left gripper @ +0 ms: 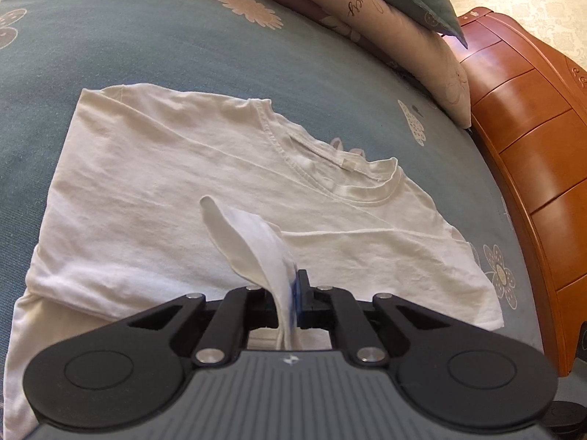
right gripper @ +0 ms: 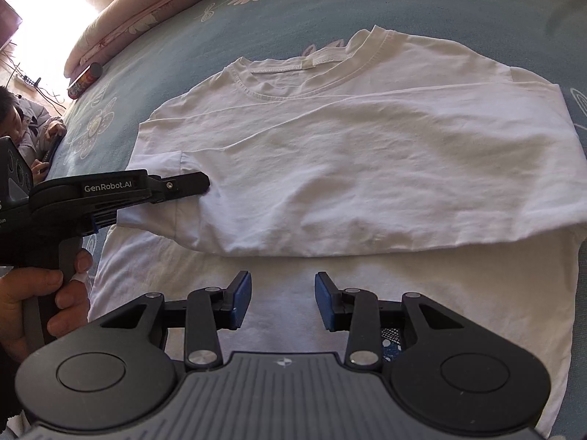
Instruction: Fold clothes
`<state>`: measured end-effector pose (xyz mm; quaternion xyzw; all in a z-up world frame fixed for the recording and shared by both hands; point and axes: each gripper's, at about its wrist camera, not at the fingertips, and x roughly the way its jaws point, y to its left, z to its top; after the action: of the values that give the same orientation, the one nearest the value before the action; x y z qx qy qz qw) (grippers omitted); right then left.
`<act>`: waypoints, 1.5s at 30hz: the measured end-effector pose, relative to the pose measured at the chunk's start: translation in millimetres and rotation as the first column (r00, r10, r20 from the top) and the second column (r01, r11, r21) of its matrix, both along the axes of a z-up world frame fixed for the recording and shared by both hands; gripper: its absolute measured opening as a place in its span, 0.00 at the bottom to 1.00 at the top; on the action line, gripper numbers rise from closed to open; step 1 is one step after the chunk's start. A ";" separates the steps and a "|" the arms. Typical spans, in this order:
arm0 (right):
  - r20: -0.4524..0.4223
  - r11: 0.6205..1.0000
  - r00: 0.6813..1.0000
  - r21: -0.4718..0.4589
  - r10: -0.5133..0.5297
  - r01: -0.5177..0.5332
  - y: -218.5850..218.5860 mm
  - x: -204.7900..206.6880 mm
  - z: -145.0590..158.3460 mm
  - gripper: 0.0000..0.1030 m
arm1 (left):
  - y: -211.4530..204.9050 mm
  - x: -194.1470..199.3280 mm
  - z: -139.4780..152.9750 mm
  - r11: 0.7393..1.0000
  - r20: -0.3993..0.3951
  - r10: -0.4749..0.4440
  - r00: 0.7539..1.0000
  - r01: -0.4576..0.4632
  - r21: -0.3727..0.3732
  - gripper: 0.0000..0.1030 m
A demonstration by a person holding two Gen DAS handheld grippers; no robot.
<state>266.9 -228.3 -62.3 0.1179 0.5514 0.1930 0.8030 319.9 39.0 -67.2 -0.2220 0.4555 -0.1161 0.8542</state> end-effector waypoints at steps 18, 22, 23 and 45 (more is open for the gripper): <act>0.273 0.947 0.960 -0.320 0.058 0.034 -44.2 -2.5 10.7 0.59 | -45.2 47.0 152.5 0.973 0.254 -0.231 0.939 0.225 0.053 0.04; 0.239 0.925 0.971 -0.370 0.006 0.085 -59.4 10.0 -4.2 0.59 | -36.9 45.3 136.4 0.980 0.183 -0.198 0.963 0.190 0.062 0.04; 0.233 0.922 0.973 -0.374 -0.006 0.095 -63.5 9.8 -6.4 0.59 | -34.1 44.9 129.9 0.982 0.157 -0.187 0.970 0.179 0.062 0.04; 0.206 0.893 0.967 -0.390 -0.153 0.224 -106.0 -3.3 -3.6 0.61 | 23.3 52.4 93.6 0.997 -0.061 -0.055 0.997 0.052 -0.053 0.04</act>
<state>263.6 -334.3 -65.9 -0.0171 0.4951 0.0033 0.8686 372.2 62.2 26.4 -0.2354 0.4844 -0.1437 0.8302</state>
